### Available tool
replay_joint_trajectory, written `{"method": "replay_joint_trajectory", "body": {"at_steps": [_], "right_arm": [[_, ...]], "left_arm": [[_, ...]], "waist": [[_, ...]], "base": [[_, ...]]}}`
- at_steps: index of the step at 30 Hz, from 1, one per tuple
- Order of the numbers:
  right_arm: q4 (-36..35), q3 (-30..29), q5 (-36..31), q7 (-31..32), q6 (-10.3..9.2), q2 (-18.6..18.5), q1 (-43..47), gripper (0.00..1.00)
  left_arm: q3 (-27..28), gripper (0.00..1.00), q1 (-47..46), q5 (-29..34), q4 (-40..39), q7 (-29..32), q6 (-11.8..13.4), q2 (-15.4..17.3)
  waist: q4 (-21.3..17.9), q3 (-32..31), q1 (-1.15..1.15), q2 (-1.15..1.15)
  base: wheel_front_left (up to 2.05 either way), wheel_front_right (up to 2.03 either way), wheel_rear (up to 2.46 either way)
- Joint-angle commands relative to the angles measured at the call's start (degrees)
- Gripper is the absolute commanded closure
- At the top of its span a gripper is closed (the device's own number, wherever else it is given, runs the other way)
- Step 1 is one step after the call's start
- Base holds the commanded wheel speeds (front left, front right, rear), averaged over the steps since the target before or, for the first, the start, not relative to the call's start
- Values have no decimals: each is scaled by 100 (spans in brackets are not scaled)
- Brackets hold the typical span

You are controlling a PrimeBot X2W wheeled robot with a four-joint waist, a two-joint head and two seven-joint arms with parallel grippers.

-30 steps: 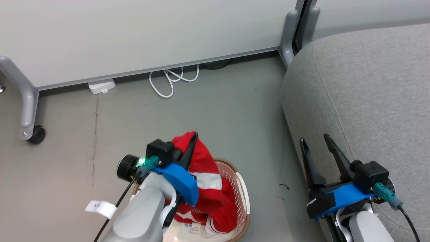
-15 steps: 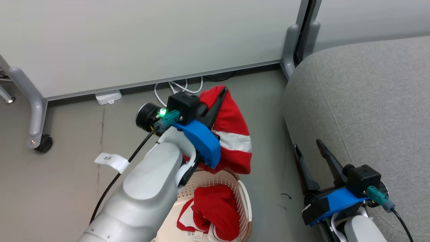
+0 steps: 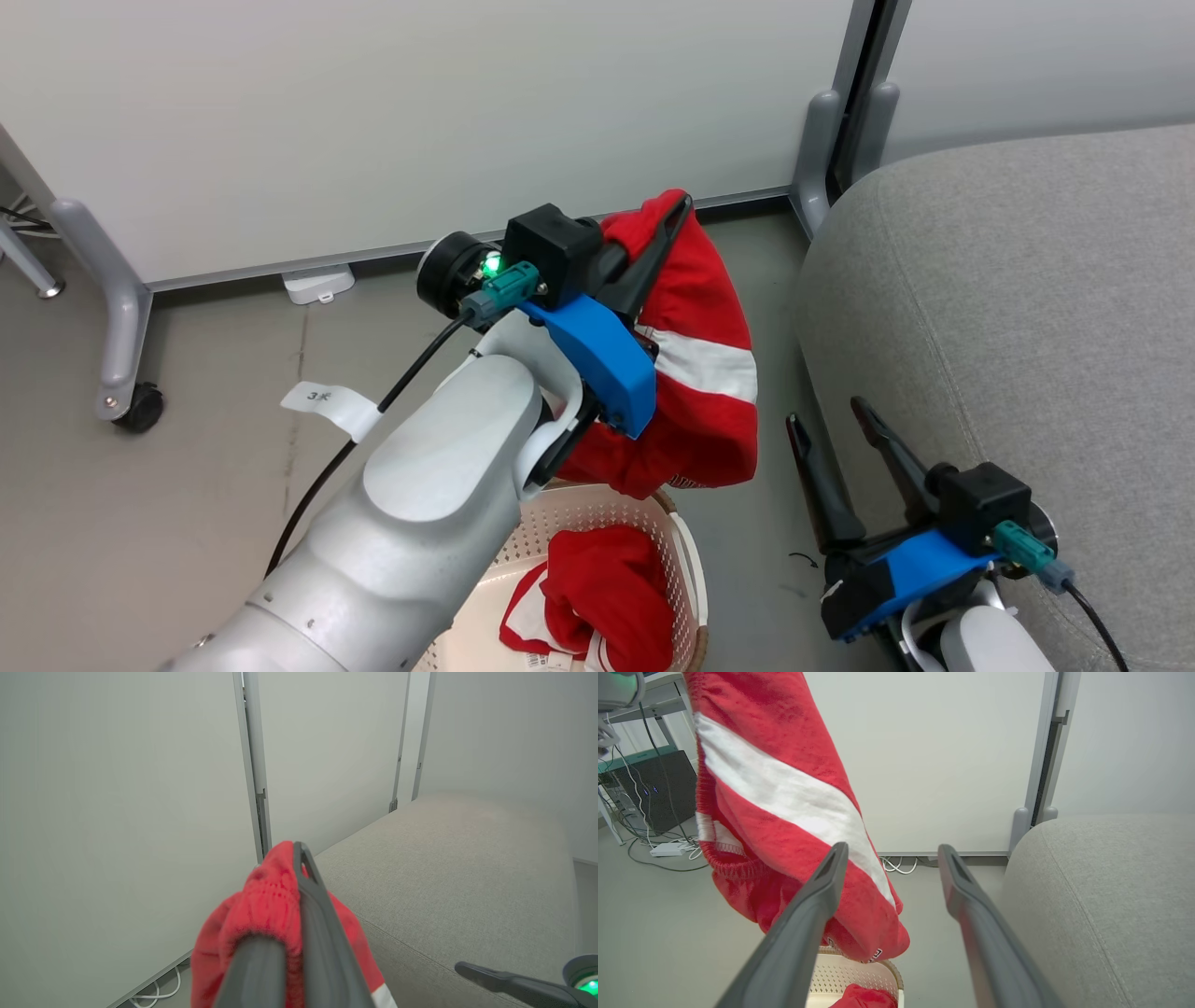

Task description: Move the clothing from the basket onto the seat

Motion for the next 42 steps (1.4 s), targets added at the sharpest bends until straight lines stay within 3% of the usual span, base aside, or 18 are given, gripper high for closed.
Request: {"method": "replay_joint_trajectory", "body": {"at_steps": [1,18,27,37,38,39,40,41,42], "right_arm": [[-32,37,-3,15,3,-19,63,0],[237,1023,-277,452,3,-20,-455,0],[711,966,-866,426,3,-20,-900,0],[1322,1090,-266,236,3,-20,-1360,0],[1401,1129,-150,233,3,-20,-1412,13],[1479,1167,-38,244,3,-20,-1456,50],[1547,1197,69,215,3,-20,-1508,78],[1603,1220,146,172,3,-20,-1559,99],[1677,1247,223,162,3,-20,-1589,100]], "left_arm": [[-44,100,-75,-41,-18,-24,12,3],[-463,100,-167,-463,49,-94,124,2],[-687,100,-224,-695,-6,-140,177,2],[-939,100,-218,-928,-79,-164,227,1],[-962,100,-221,-952,-84,-166,237,1],[-981,100,-223,-967,-90,-165,243,1],[-999,100,-226,-995,-96,-168,250,1],[-1016,100,-232,-1011,-97,-171,257,1],[-1035,100,-239,-1026,-96,-173,251,1]], "waist": [[0,0,0,0],[11,3,0,0],[52,-10,0,0],[65,-89,0,0],[64,-96,0,0],[64,-102,0,0],[64,-106,0,0],[64,-109,0,0],[66,-110,0,0]], "base": [[0,0,0],[0,0,0],[0,0,0],[0,0,0],[0,0,0],[0,0,0],[0,0,0],[0,0,0],[0,0,0]]}}
